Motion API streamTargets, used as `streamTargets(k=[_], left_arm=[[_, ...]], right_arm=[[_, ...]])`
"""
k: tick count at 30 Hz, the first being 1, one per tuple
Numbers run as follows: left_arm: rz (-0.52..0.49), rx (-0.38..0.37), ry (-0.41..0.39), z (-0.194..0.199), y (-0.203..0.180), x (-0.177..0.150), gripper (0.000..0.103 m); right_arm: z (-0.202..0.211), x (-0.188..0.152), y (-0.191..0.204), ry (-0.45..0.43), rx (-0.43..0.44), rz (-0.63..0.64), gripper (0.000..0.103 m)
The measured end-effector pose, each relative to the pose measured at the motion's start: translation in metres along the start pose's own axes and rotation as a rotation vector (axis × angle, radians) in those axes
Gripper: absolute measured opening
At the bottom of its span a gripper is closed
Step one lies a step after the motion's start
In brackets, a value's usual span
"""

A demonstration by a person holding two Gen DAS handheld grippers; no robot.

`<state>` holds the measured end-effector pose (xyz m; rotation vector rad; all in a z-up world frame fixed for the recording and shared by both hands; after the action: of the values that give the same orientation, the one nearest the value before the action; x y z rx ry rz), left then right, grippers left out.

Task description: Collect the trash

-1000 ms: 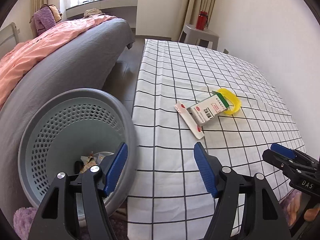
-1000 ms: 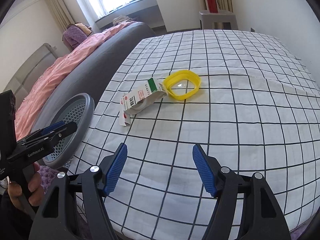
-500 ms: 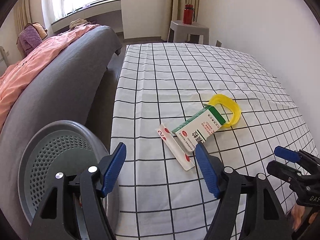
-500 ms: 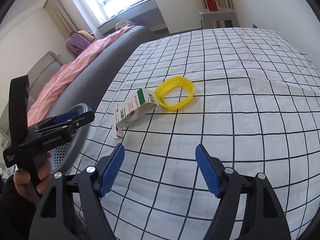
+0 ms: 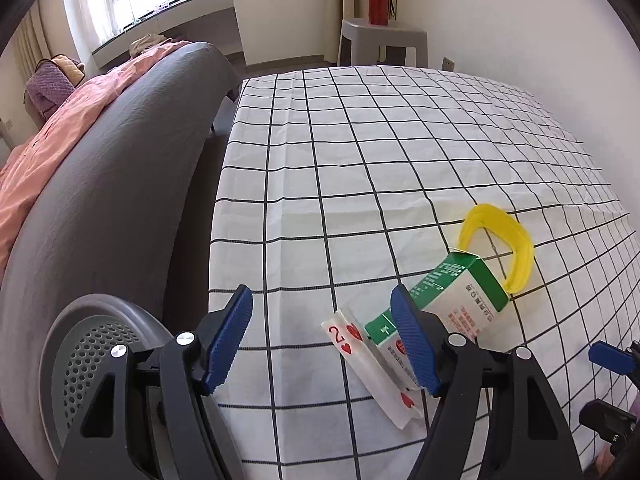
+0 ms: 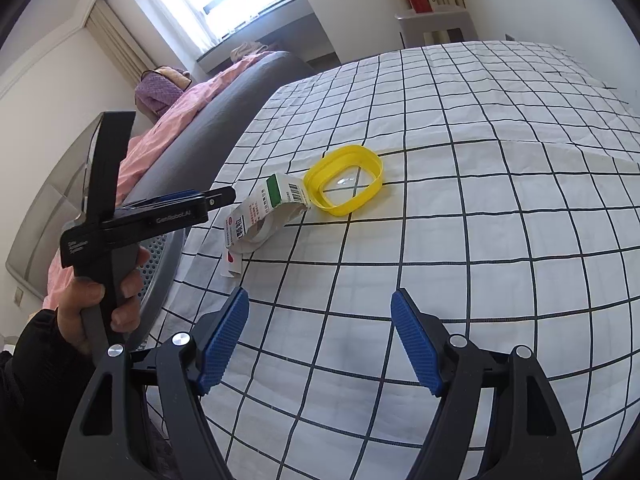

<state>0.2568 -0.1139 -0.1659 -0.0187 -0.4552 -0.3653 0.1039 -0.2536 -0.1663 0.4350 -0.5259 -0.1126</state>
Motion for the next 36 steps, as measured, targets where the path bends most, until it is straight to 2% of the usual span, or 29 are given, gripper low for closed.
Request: streamTargets(k=[6,10,25,36], left_arm=[[-0.047,-0.024,0.035,-0.014,-0.009,0.005,0.069],[-0.070,-0.043,0.030,-0.011,-0.020,0.001,0.069],[-0.125,-0.099,0.044,0.007,-0.054,-0.033,0.069],[-0.141,-0.131,0.053,0.014,-0.065,-0.043,0.069]], right_arm=[[0.003,0.001,-0.003,-0.007,0.011,-0.011,0.072],[0.006,0.003,-0.006,-0.017,0.019,-0.021,0.072],[0.019,0.007,-0.012,-0.053,0.022,-0.038,0.072],[0.003,0.000,-0.028,0.000,-0.061,-0.054,0.073]])
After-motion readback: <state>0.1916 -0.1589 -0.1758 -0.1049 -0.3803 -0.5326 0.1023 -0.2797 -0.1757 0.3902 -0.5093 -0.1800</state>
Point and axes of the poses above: each gripper's, at about its wrist camera, not at the fingertips, and z roughly against the way its jaws point, y to its left, x to its top, the point moved 9 cm from there along -z, roughly the way its jaws point, and after that the axes turned 7 degrees about y, right-handed, at the moved point
